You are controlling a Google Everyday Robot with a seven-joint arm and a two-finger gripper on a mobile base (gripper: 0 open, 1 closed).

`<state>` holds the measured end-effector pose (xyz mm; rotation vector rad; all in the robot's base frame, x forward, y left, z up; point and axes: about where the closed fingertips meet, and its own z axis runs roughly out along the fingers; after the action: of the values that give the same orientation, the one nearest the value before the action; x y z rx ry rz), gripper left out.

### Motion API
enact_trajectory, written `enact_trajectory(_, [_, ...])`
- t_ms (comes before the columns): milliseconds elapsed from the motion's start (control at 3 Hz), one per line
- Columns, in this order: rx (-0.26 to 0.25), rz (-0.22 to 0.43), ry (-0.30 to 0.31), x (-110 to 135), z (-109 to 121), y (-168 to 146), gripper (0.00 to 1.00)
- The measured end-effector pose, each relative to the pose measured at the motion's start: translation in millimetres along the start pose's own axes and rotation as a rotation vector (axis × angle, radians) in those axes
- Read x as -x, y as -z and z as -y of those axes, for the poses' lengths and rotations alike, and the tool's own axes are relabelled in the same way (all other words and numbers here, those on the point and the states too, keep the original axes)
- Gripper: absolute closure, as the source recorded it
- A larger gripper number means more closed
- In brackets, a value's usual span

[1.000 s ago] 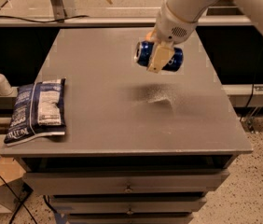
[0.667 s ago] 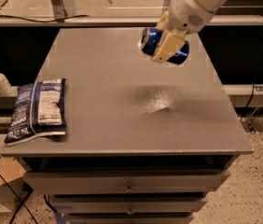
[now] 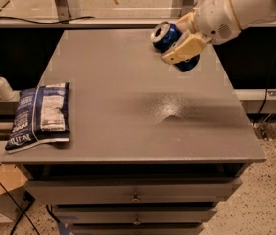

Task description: Place pepsi can upright

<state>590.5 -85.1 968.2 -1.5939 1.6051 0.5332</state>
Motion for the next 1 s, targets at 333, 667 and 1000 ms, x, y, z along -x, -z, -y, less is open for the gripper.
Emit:
enact_trajectory(333, [-0.031,0.148,-0.043,-1,-5,-3,1.00])
enact_trajectory(667, [-0.055,0.284,-0.100,-7,-10,-10,1.00])
enact_trajectory(1000, [-0.068,0.383,-0.155,-14,-13,-18,1.00])
